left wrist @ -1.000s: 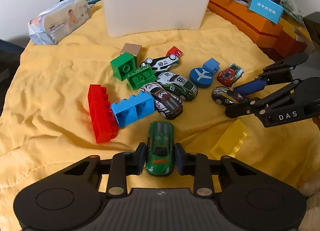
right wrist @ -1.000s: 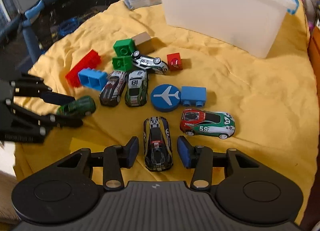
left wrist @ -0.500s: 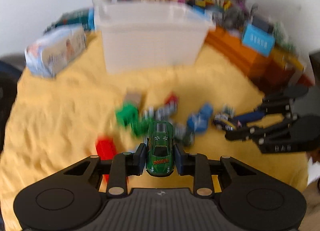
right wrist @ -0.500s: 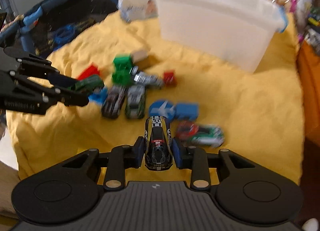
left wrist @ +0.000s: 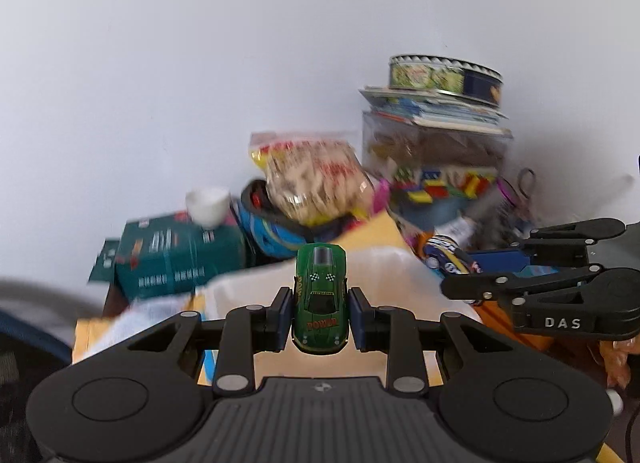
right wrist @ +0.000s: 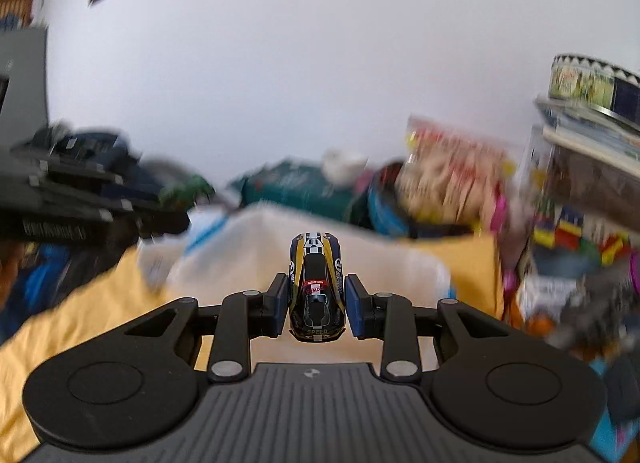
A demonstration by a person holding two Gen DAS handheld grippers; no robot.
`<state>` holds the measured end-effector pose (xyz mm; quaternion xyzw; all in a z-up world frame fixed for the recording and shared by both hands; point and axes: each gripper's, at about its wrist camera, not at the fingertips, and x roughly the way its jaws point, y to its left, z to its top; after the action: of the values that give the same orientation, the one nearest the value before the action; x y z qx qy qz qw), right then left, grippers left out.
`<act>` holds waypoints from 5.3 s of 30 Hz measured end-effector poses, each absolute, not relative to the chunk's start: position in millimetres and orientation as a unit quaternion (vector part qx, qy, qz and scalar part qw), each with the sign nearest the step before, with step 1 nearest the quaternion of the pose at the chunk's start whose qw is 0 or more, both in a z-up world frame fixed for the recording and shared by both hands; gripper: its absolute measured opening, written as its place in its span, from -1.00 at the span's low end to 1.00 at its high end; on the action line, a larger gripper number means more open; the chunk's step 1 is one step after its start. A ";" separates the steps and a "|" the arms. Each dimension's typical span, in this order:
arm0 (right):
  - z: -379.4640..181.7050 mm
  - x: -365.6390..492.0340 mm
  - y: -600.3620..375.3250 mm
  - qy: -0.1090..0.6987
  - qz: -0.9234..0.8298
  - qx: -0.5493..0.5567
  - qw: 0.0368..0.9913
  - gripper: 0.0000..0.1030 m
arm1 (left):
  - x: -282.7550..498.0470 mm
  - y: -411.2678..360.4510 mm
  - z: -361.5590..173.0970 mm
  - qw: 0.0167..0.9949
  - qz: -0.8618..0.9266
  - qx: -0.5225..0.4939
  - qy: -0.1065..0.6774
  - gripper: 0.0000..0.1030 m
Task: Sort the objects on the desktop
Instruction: 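Carry both cars to the white bin and release them inside, then return both tools to the toys on the blanket, then grasp the white-red car with the left gripper while the right grasps the white-green car, then carry both cars to the white bin and open both grippers inside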
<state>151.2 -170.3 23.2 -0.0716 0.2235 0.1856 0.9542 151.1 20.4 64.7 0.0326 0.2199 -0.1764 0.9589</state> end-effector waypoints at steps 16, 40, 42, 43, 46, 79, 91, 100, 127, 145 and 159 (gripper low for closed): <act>-50.4 222.9 -150.6 0.332 0.158 -0.016 0.930 -0.14 | 216.4 17.3 -9.7 0.935 -0.133 0.015 0.327 -0.22; -89.5 52.0 -181.4 0.393 0.250 -0.067 0.882 0.11 | 11.3 24.3 -67.2 0.894 -0.154 0.055 0.416 0.21; -102.0 37.8 -181.5 0.416 0.259 -0.076 0.869 0.09 | -0.2 28.1 -75.6 0.886 -0.162 0.037 0.433 0.21; -107.1 31.8 -180.0 0.425 0.264 -0.083 0.862 0.06 | -5.2 30.0 -80.0 0.882 -0.165 0.025 0.442 0.21; -117.0 17.8 -174.6 0.442 0.282 -0.091 0.846 -0.08 | -11.7 34.6 -90.0 0.870 -0.173 -0.007 0.461 0.20; -133.4 44.4 -114.3 0.406 0.317 -0.146 0.844 -0.16 | 27.5 20.1 -111.6 0.863 -0.150 0.003 0.483 -0.38; -139.6 52.8 -111.7 0.406 0.315 -0.183 0.838 -0.24 | 36.2 19.9 -114.7 0.863 -0.149 0.041 0.481 -0.35; -146.7 55.3 -100.4 0.398 0.328 -0.206 0.832 -0.36 | 35.4 20.4 -114.7 0.864 -0.161 0.051 0.475 -0.35; -142.6 12.5 -165.8 0.458 0.288 -0.109 0.834 -0.27 | -6.9 3.4 -115.4 0.853 -0.200 0.061 0.478 -0.23; -141.0 16.7 -164.9 0.465 0.276 -0.102 0.835 -0.36 | 4.6 11.2 -112.3 0.863 -0.198 0.026 0.464 -0.38; -49.4 55.6 -181.0 0.330 0.252 -0.096 0.905 -0.36 | 40.6 16.2 6.4 0.935 -0.199 0.050 0.291 -0.38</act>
<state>55.6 -181.0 -49.4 -0.0958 0.3300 0.2517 0.9048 40.6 16.2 6.4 0.0496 0.2906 -0.1989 0.9346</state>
